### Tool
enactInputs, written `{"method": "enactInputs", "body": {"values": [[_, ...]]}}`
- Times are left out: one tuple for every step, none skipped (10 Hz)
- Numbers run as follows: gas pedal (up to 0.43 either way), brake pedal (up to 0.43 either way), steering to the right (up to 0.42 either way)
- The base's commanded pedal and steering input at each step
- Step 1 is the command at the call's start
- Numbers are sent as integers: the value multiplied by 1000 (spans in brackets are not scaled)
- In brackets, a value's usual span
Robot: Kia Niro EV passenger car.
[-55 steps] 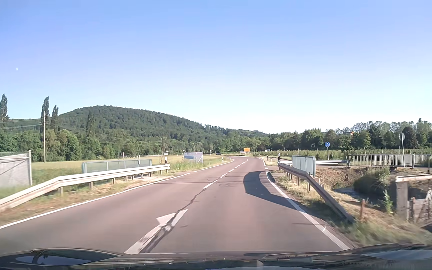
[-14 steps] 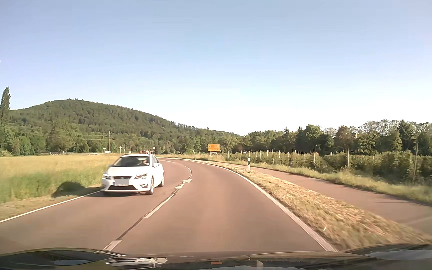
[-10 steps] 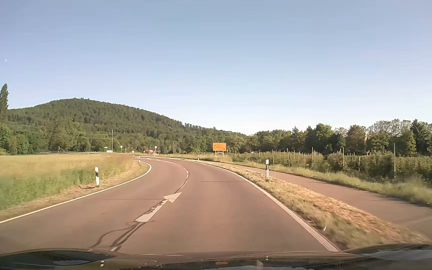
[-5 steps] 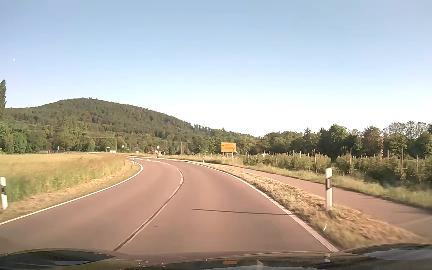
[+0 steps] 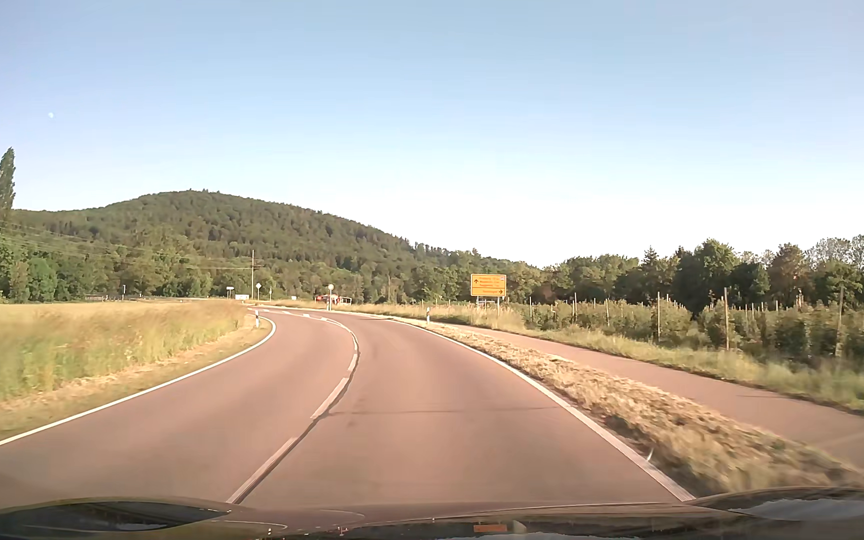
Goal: Follow the waypoints while adhering to traffic rules and regulations
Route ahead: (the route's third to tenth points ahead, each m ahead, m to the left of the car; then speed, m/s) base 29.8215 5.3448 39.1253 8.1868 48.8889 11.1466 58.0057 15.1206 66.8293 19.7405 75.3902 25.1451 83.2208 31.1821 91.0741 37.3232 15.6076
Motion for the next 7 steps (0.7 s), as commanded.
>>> {"method": "enactInputs", "body": {"values": [[39,0,-37],[20,0,-38],[20,0,-39],[0,0,-40],[0,0,-40],[0,0,-40],[0,0,-41]]}}
